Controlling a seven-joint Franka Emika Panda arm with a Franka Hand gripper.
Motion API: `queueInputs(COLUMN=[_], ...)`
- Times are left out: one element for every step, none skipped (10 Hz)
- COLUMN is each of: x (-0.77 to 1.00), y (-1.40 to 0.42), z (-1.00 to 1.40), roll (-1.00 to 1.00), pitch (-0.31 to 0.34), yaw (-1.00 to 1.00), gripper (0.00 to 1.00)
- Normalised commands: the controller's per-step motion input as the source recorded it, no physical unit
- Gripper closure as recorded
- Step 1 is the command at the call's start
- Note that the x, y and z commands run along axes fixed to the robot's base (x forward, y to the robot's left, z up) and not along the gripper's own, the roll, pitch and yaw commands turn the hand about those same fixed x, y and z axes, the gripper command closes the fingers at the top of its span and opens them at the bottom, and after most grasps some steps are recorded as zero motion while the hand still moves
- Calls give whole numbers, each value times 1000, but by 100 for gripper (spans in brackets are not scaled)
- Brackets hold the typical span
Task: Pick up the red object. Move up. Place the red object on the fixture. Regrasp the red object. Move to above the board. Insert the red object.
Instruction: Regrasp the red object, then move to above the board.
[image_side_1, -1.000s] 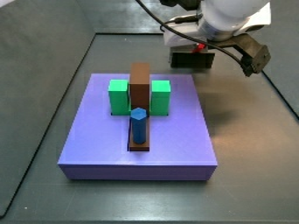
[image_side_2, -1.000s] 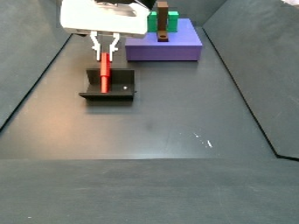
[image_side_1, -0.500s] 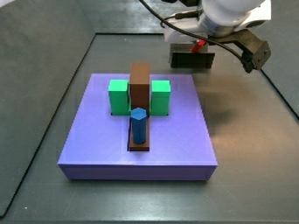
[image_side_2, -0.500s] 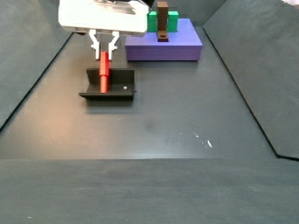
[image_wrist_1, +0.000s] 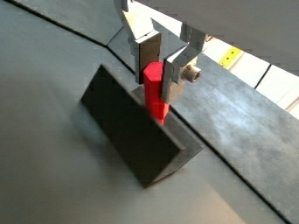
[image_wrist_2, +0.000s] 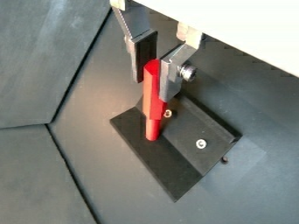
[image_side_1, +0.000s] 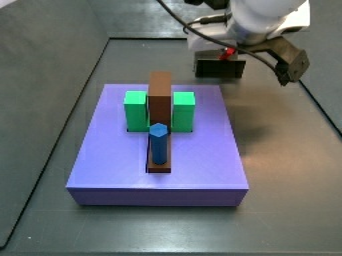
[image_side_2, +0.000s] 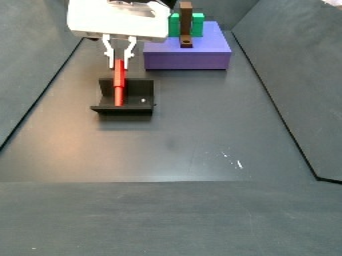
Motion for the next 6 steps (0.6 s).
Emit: queueInputs(x=[0, 0, 0, 0, 0, -38], y=[0, 0, 0, 0, 0, -24], z=[0, 0, 0, 0, 1400, 1400], roll=[0, 0, 0, 0, 0, -51], pitch=[0, 0, 0, 0, 0, 64], yaw=[0, 0, 0, 0, 0, -30], gripper=[100, 100, 100, 100, 100, 100])
